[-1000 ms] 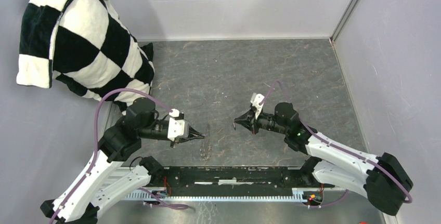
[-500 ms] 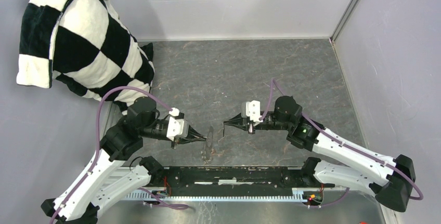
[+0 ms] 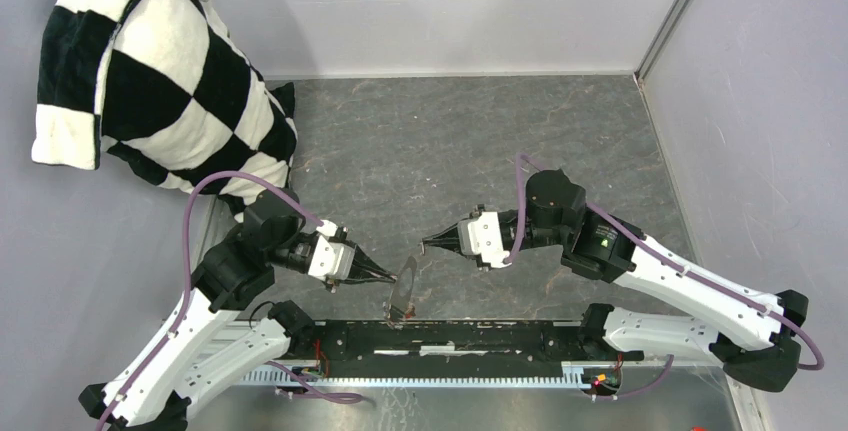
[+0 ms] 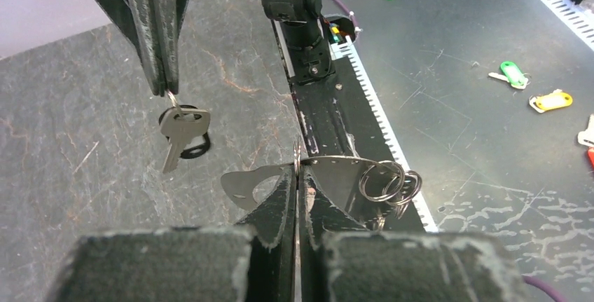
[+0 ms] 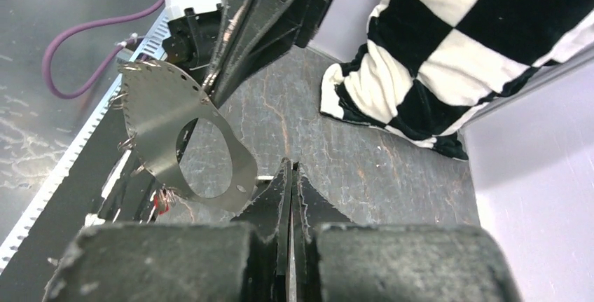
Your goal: Put the keys on the keyring
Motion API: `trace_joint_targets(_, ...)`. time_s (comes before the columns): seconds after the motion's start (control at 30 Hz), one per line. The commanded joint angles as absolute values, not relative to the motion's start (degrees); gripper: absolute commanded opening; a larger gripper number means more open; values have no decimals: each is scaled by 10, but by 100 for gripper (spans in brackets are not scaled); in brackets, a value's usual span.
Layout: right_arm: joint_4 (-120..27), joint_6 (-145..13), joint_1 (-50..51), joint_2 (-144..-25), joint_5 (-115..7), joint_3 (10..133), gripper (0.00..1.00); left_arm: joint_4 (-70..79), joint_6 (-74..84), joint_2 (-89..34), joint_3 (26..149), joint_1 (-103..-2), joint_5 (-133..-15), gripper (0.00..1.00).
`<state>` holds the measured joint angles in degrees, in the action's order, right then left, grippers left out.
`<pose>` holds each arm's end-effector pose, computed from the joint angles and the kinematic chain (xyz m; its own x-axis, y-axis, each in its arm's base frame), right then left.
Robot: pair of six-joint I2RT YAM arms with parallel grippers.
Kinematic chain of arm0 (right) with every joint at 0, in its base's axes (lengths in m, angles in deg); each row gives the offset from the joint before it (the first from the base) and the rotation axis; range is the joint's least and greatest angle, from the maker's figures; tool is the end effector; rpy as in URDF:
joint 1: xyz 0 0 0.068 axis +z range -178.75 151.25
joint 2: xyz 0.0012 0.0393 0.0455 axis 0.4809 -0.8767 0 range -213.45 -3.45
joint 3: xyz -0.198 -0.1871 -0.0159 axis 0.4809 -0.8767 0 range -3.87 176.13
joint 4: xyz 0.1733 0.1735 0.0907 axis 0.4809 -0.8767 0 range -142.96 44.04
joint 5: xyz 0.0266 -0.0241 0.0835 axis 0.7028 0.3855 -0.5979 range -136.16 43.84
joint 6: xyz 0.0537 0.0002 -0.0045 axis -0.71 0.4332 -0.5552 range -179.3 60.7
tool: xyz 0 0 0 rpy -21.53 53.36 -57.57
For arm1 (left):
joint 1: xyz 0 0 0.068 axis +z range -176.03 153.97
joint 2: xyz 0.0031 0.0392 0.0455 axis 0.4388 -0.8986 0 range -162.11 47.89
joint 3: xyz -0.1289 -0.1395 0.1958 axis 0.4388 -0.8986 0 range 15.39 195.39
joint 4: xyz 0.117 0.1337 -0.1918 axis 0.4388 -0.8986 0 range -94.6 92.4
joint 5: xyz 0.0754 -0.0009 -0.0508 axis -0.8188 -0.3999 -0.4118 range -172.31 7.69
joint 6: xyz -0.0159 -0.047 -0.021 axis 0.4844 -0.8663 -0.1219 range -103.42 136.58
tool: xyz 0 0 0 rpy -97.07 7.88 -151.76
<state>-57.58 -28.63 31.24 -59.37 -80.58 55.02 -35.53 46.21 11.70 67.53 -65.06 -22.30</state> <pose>0.0906 0.1967 0.3893 0.4423 -0.0757 -0.8937 -0.8931 -0.1278 -0.4312 0.0669 -0.0939 0.3600 0.2114 0.1467 -0.9663 0.9597 -0.2187 0.1767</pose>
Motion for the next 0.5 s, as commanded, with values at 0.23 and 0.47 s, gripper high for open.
trace_joint_targets(0.23, -694, -174, 358, -634, -809, 638, 0, -342, 588, 110, 684, -651, -180, 2)
trace_joint_targets(0.47, -693, -164, 384, -635, -799, 651, 0, -347, 629, 116, 676, -651, -174, 2)
